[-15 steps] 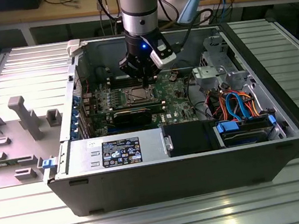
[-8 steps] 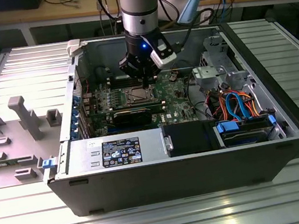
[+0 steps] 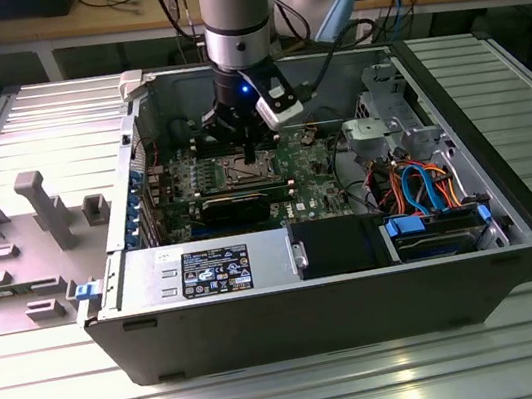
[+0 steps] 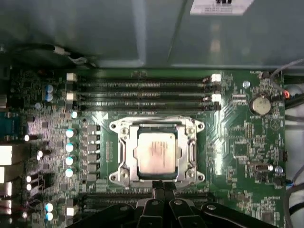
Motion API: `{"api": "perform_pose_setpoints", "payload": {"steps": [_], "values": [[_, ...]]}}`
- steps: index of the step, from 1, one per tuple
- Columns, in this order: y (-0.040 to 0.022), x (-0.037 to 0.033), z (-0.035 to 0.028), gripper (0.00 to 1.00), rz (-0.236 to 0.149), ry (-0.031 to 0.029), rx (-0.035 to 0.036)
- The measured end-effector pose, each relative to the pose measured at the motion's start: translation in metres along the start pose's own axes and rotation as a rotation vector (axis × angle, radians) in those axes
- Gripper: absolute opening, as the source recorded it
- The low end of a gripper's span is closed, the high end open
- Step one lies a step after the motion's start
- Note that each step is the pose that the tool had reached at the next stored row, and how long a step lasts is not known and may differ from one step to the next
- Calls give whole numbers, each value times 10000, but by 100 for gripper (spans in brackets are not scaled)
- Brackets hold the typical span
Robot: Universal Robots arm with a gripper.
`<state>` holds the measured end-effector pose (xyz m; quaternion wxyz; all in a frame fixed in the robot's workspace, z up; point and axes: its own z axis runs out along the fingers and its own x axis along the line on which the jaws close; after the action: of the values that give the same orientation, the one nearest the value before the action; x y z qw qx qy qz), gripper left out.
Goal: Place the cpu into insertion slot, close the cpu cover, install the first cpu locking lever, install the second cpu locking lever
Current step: 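Install the second cpu locking lever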
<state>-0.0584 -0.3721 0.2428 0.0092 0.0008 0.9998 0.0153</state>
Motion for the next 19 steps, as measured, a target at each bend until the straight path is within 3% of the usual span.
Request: {"api": "perform_pose_setpoints", "payload": {"steps": [1,2,5,7,12,15,16,19], "values": [[-70,4,2,11,1,1,-8],[-94,7,3,11,1,0,-33],[-142,34,9,11,6,0,-262],[-155,61,15,11,7,1,-340],[-185,112,60,11,8,15,-376],[-252,121,68,11,8,16,-415],[-283,137,68,11,11,16,-453],[-287,185,67,11,10,17,-514]]}}
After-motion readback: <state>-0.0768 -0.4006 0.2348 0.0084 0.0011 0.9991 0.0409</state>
